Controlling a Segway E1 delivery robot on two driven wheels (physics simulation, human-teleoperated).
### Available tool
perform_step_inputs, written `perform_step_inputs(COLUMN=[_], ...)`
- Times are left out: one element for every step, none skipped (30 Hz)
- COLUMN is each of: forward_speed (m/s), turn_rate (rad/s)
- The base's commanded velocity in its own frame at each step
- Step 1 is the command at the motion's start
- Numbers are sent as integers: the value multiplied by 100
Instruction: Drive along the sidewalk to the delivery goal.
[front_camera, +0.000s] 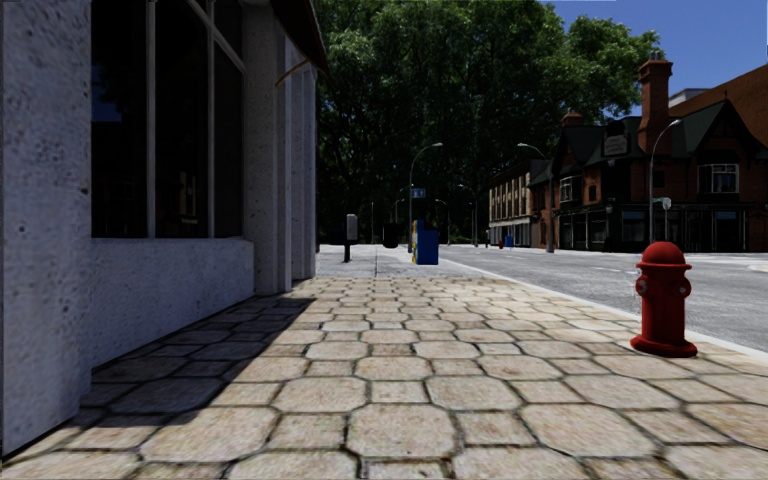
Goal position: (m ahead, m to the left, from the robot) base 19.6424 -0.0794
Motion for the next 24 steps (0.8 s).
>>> perform_step_inputs(forward_speed=[200, 200, 200, 200, 200, 200, 200, 200, 200, 200, 200, 200, 200, 200, 200, 200, 200, 200, 200, 200, 200, 200, 200, 200], turn_rate=[0, 0, 0, 0, 0, 0, 0, 0, 0, 0, 0, 0, 0, 0, 0, 0, 0, 0, 0, 0, 0, 0, 0, 0])
